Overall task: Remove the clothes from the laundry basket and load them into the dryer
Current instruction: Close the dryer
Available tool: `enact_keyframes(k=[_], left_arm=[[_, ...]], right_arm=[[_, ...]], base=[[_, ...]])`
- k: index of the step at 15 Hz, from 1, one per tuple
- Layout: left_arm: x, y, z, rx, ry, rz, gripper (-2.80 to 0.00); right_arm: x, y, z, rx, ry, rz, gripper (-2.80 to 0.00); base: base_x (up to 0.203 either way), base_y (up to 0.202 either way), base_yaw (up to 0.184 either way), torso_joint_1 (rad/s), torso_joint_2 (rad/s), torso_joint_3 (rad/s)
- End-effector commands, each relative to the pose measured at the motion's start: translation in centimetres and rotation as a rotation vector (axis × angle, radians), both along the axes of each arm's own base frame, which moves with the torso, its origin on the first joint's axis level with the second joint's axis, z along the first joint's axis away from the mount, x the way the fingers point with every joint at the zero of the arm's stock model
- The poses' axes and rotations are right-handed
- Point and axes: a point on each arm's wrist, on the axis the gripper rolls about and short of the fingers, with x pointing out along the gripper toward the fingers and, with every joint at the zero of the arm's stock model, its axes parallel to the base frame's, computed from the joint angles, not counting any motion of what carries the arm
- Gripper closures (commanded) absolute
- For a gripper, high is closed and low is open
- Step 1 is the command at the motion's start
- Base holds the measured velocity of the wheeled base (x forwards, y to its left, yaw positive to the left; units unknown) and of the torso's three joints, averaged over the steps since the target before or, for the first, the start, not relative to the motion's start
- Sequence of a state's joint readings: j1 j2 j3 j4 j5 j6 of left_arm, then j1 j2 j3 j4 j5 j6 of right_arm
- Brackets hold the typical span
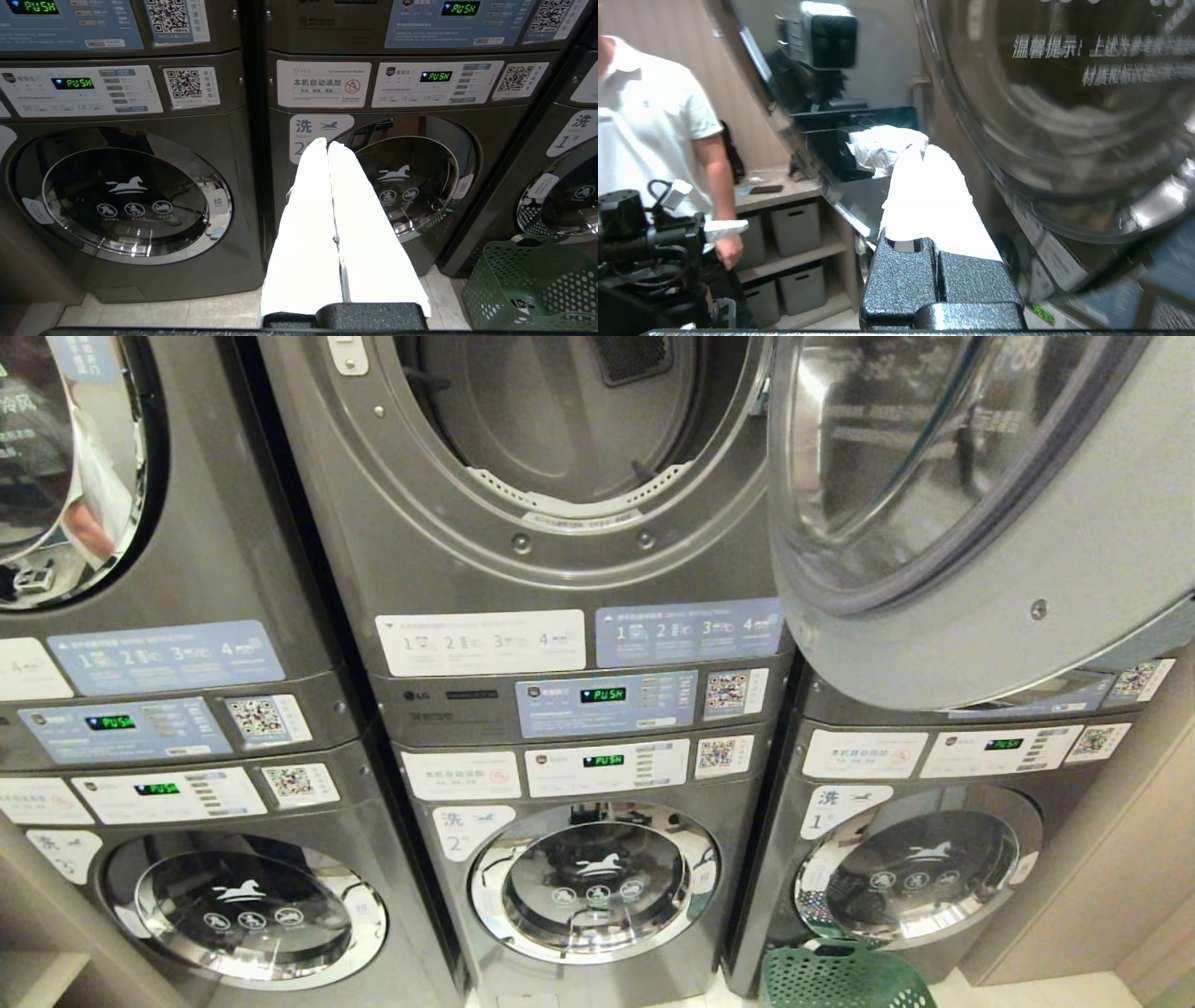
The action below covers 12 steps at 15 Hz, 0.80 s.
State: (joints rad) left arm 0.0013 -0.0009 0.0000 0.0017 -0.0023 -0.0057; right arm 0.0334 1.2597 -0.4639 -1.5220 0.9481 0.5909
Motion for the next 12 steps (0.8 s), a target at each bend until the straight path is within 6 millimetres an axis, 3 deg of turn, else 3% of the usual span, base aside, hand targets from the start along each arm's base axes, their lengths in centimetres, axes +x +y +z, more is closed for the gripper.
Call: enact_keyframes(k=[1, 7, 9, 12], left_arm=[[0.0, 0.0, 0.0, 0.0, 0.001, 0.001, 0.0], [0.0, 0.0, 0.0, 0.0, 0.001, 0.0, 0.0], [0.0, 0.0, 0.0, 0.0, 0.001, 0.0, 0.0], [0.0, 0.0, 0.0, 0.0, 0.001, 0.0, 0.0]], right_arm=[[3.6, 1.4, -0.5, -0.014, 0.039, 0.065, 0.0], [7.5, 9.2, -3.1, -0.095, -0.039, 0.256, 0.0], [9.0, 12.1, -4.0, -0.089, -0.053, 0.263, 0.0], [12.1, 16.3, -3.6, -0.047, -0.127, 0.207, 0.0]], base=[[0.0, 0.0, 0.0, 0.0, 0.0, 0.0], [0.0, 0.0, 0.0, 0.0, 0.0, 0.0], [0.0, 0.0, 0.0, 0.0, 0.0, 0.0], [0.0, 0.0, 0.0, 0.0, 0.0, 0.0]])
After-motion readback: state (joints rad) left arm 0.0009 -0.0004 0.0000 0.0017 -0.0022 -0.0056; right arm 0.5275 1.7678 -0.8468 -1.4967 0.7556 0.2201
